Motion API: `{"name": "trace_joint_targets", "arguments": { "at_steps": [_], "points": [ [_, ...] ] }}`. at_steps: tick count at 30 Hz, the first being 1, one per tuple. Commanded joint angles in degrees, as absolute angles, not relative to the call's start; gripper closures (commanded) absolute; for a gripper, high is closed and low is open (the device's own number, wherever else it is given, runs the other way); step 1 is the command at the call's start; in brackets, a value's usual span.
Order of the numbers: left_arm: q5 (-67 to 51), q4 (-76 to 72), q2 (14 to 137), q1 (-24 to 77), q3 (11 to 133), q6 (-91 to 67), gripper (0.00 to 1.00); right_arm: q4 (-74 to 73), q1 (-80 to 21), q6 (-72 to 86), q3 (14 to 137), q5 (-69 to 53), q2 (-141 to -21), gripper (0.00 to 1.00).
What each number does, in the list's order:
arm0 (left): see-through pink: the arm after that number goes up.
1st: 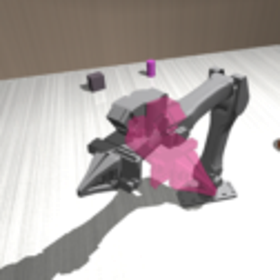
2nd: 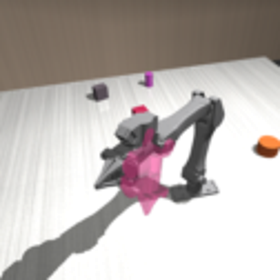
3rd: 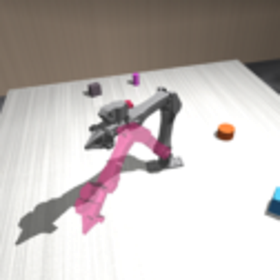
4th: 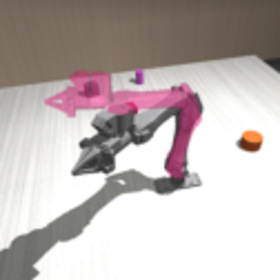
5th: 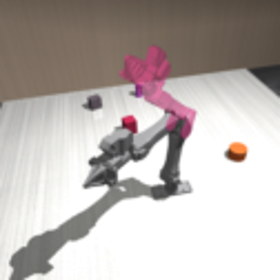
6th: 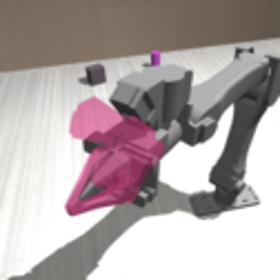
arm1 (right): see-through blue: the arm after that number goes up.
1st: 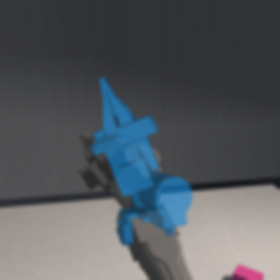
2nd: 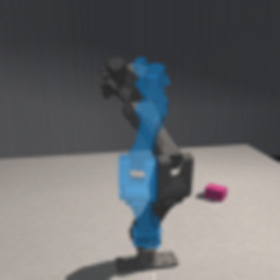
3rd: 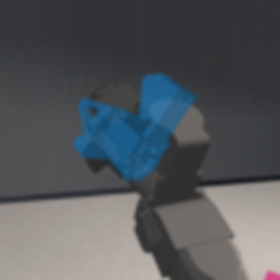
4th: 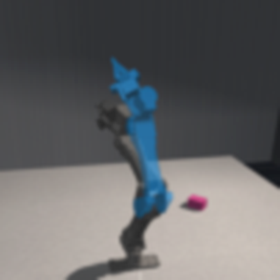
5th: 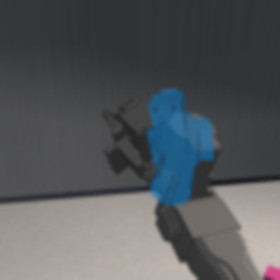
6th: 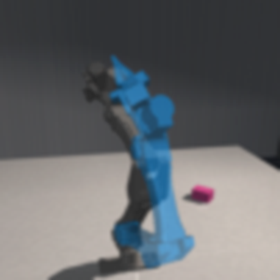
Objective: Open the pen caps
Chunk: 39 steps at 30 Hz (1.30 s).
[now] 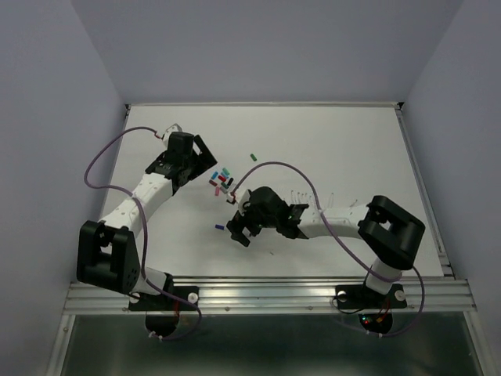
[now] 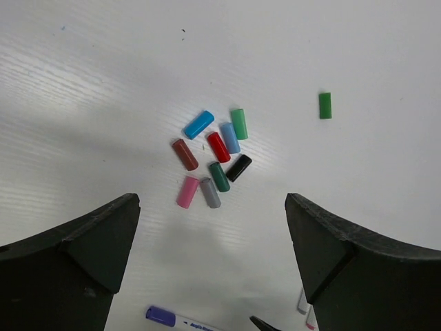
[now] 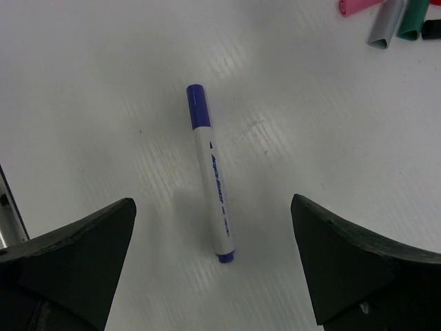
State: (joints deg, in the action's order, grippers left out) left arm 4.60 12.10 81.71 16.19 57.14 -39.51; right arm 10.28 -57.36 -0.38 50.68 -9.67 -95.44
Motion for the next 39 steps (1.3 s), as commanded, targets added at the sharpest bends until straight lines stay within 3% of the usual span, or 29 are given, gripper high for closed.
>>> {"name": "trace_joint_targets", "arguments": {
  "at_steps": [1,5,9,10,12,13,16,19,28,39],
  "points": [
    [9.9,15.3,78.4,16.1,58.7,-40.3,0.01,10.5,-60.1,-4.8,55.7,-3.6,-100.4,0.0],
    [10.9,15.5,77.3,15.6,57.6,-40.4,0.01,7.0,-62.0,-7.5,59.5,0.5,-105.0,0.0],
    [10.5,14.9,76.7,14.8,56.3,-40.8,0.01,5.2,-63.2,-8.2,60.8,5.0,-108.4,0.12],
    [10.4,14.9,76.7,14.5,56.3,-40.7,0.01,4.9,-63.7,-7.8,60.6,5.6,-108.9,0.27],
    [10.3,14.9,76.7,14.3,56.3,-40.3,0.01,4.0,-63.7,-7.1,60.5,5.3,-109.1,0.42],
    [10.3,15.0,76.6,14.2,56.3,-40.3,0.01,3.6,-63.7,-6.8,60.2,4.6,-109.0,0.58],
    [10.0,14.9,76.2,13.9,56.3,-40.2,0.01,3.5,-63.7,-5.5,58.5,3.0,-107.8,0.82],
    [9.5,14.3,75.6,13.8,56.2,-40.0,0.01,3.7,-63.7,-3.0,57.4,3.5,-107.1,0.97],
    [-7.2,6.7,72.9,14.1,51.0,-38.7,0.01,7.1,-60.0,9.3,56.2,9.1,-100.9,0.99],
    [-6.2,4.7,72.6,22.1,50.8,-44.0,0.05,18.3,-53.1,19.0,51.9,1.3,-92.4,0.99]
  ]
}}
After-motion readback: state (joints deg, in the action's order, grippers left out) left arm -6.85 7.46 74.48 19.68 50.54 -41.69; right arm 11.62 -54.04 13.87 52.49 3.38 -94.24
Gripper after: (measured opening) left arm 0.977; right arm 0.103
